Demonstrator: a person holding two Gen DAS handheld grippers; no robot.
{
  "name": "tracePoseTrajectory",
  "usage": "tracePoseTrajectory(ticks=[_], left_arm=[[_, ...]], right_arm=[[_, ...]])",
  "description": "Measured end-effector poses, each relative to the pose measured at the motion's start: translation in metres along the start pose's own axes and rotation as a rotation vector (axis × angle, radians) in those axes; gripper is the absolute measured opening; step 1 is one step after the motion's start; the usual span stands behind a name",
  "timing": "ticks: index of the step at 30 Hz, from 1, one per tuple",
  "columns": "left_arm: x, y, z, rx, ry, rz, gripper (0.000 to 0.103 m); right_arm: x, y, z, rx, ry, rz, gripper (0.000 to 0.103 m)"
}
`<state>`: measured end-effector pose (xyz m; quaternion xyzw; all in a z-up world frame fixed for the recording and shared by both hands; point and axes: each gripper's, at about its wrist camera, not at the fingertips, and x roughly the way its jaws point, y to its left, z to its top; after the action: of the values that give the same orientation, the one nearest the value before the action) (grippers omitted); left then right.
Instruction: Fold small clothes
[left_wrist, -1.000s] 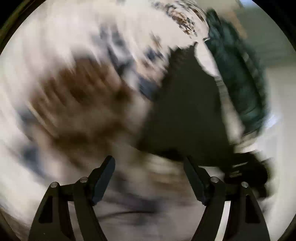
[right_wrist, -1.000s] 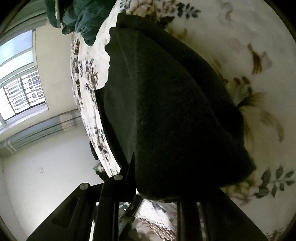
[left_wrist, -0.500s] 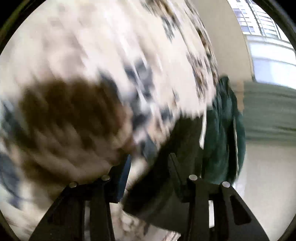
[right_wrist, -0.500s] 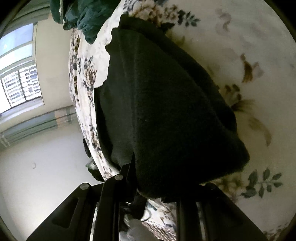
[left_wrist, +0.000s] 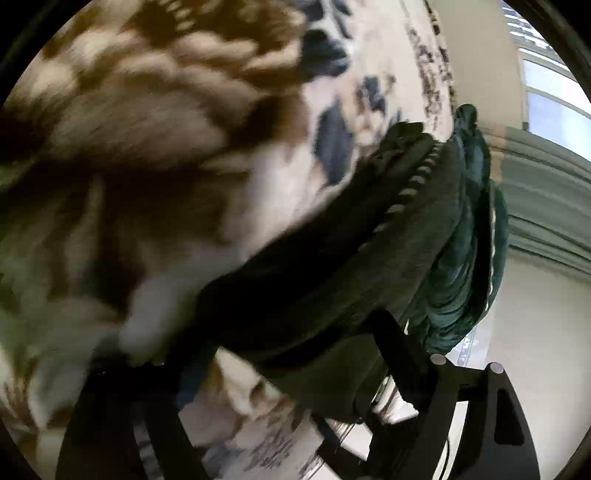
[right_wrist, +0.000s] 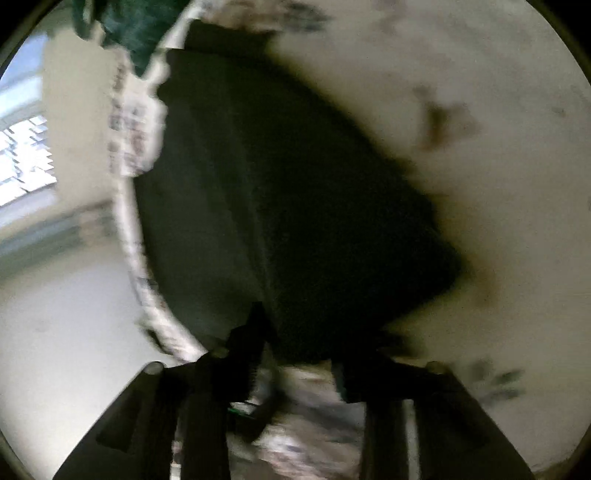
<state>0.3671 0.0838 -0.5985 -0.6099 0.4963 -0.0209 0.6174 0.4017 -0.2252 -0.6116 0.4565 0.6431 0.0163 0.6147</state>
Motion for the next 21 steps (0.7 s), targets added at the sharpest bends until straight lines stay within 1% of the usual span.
tracePoseTrajectory(ticks=[1, 2, 3, 4, 5, 6, 7, 8, 9, 10, 11, 12, 14, 16, 17, 18, 19, 20, 21], left_arm=[[0.001, -0.001, -0.001, -0.003, -0.013, 0.004, 0.082], [0.001, 0.000, -0.001, -0.011, -0.032, 0.007, 0.082], [0.000, 0.001, -0.003, -0.024, -0.056, 0.009, 0.082], [0.001, 0.000, -0.004, -0.041, -0.080, 0.007, 0.082], [0.003, -0.001, -0.004, -0.051, -0.102, 0.004, 0.084], [0.005, -0.004, -0.004, -0.045, -0.117, 0.010, 0.087], [0.006, -0.002, -0.006, -0.038, -0.126, 0.015, 0.089], [0.010, -0.006, -0.006, -0.035, -0.143, 0.012, 0.097], [0.014, -0.011, -0.006, -0.028, -0.161, 0.013, 0.099], [0.015, -0.012, -0.007, -0.025, -0.174, 0.028, 0.099], [0.018, -0.015, -0.008, -0.027, -0.195, 0.041, 0.099], [0.019, -0.017, -0.009, -0.028, -0.220, 0.049, 0.099], [0.017, -0.023, -0.011, -0.028, -0.293, 0.049, 0.099], [0.015, -0.028, -0.013, -0.013, -0.346, 0.066, 0.075], [0.012, -0.028, -0.011, -0.007, -0.368, 0.066, 0.054], [0.007, -0.029, -0.008, 0.003, -0.387, 0.068, 0.038], [0.006, -0.032, -0.005, 0.013, -0.390, 0.068, 0.036], [0.001, -0.034, 0.002, 0.032, -0.387, 0.063, 0.034], [-0.003, -0.035, 0.006, 0.049, -0.379, 0.064, 0.032]], right_arm=[[-0.004, -0.004, 0.000, -0.012, 0.002, -0.016, 0.058], [-0.015, -0.008, 0.000, -0.037, -0.004, -0.025, 0.060], [-0.022, -0.008, 0.000, -0.062, -0.008, -0.033, 0.060], [-0.032, -0.005, 0.001, -0.105, -0.014, -0.061, 0.062], [-0.043, 0.001, 0.003, -0.155, -0.040, -0.101, 0.064], [-0.050, 0.007, 0.006, -0.197, -0.065, -0.121, 0.066], [-0.056, 0.015, 0.013, -0.250, -0.080, -0.131, 0.070], [-0.059, 0.025, 0.024, -0.302, -0.090, -0.143, 0.073], [-0.060, 0.036, 0.036, -0.345, -0.104, -0.146, 0.074], [-0.059, 0.046, 0.048, -0.382, -0.111, -0.141, 0.076], [-0.054, 0.060, 0.067, -0.428, -0.111, -0.142, 0.078], [-0.050, 0.070, 0.085, -0.457, -0.119, -0.140, 0.078], [-0.033, 0.093, 0.124, -0.507, -0.104, -0.125, 0.079], [-0.015, 0.109, 0.157, -0.518, -0.076, -0.107, 0.079], [-0.004, 0.116, 0.174, -0.514, -0.052, -0.084, 0.079], [0.005, 0.120, 0.188, -0.502, -0.031, -0.082, 0.079], [0.015, 0.122, 0.200, -0.486, 0.004, -0.077, 0.079], [0.023, 0.122, 0.207, -0.482, 0.026, -0.055, 0.077], [0.025, 0.124, 0.207, -0.492, 0.022, -0.048, 0.071]])
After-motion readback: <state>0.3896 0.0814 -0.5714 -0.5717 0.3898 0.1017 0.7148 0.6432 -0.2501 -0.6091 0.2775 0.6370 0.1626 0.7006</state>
